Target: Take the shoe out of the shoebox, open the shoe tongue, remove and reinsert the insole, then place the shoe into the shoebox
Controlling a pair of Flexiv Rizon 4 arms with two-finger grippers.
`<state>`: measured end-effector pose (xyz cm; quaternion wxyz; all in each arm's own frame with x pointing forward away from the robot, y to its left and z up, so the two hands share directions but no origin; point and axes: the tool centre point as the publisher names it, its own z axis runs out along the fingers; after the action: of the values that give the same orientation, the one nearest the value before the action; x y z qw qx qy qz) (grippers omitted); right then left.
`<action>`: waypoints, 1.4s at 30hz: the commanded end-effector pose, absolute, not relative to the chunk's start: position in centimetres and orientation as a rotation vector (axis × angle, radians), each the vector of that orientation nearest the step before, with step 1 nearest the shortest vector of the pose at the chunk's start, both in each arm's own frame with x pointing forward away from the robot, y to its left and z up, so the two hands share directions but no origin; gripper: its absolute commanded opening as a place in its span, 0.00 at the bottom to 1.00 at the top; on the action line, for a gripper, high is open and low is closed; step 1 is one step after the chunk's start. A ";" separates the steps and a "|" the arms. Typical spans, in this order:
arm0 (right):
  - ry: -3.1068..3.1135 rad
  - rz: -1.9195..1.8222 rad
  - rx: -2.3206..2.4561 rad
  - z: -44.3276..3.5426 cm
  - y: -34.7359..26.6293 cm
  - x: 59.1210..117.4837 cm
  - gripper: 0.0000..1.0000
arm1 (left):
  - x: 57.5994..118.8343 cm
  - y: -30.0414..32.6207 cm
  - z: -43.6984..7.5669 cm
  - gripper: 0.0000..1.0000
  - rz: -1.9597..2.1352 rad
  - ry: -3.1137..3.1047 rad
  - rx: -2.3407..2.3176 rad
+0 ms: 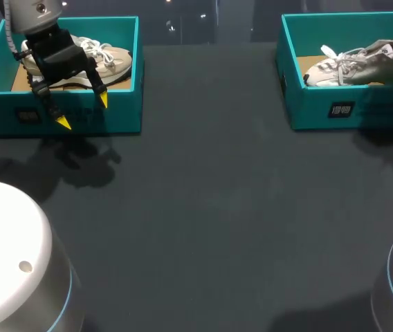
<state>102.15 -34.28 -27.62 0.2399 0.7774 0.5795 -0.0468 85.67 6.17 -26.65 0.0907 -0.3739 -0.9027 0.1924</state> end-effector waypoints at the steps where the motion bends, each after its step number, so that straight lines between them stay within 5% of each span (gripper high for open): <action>1: 1.611 -0.114 2.107 -27.9 -34.3 101.7 0.00 | 85.6 6.2 -26.6 1.00 0.569 -2.683 -1.112; 42: 1.691 -0.109 2.201 -34.2 -33.2 102.7 0.00 | 85.6 6.2 -26.6 1.00 0.569 -2.683 -1.112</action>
<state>102.20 -32.97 -34.01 0.1859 0.7788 0.5977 -0.0404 85.66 6.17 -26.65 0.0907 -0.3739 -0.9027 0.1924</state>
